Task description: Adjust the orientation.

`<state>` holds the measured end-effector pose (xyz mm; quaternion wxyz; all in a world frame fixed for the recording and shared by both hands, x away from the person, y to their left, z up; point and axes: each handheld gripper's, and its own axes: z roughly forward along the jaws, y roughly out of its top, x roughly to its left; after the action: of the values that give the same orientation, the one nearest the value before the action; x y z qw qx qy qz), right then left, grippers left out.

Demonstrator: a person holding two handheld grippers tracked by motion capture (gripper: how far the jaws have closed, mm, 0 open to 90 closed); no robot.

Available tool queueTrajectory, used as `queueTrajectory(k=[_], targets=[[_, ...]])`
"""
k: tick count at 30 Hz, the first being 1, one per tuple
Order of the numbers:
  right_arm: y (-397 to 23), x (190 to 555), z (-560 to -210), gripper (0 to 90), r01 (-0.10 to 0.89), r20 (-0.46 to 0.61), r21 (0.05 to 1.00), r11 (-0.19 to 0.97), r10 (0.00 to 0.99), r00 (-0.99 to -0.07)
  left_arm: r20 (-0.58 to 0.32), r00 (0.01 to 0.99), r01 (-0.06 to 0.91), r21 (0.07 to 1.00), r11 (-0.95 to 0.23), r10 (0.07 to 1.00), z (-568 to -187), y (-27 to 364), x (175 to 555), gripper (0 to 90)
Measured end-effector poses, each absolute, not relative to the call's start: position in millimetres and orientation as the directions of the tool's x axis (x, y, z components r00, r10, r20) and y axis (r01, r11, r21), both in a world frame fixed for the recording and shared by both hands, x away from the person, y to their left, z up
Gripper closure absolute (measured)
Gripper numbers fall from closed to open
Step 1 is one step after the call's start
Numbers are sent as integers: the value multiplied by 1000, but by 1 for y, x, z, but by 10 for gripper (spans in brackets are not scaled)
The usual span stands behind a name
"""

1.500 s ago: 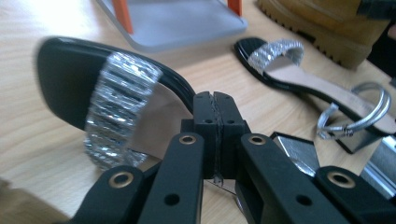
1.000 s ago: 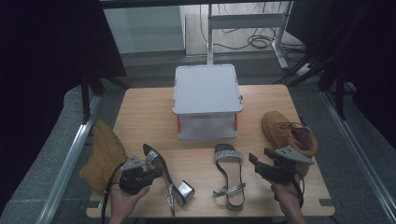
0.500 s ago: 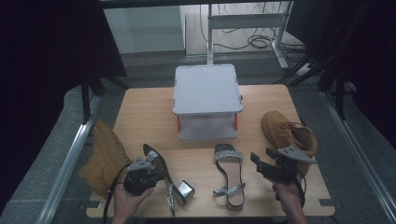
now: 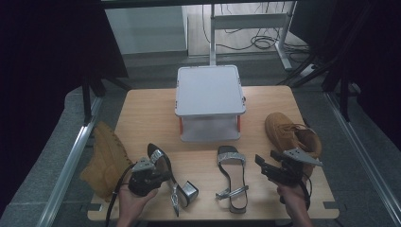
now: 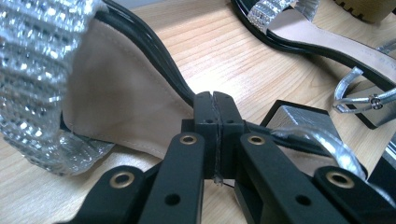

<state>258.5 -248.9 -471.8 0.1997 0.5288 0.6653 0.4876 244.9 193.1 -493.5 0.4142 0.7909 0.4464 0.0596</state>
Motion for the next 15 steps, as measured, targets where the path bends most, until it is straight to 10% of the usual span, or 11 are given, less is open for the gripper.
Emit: queueTrajectory(k=[15], targets=[[-249,253,-484,330,523,228,852,-5,903,-364,-241,623,654,682,-328,744,-493,157,282,899]])
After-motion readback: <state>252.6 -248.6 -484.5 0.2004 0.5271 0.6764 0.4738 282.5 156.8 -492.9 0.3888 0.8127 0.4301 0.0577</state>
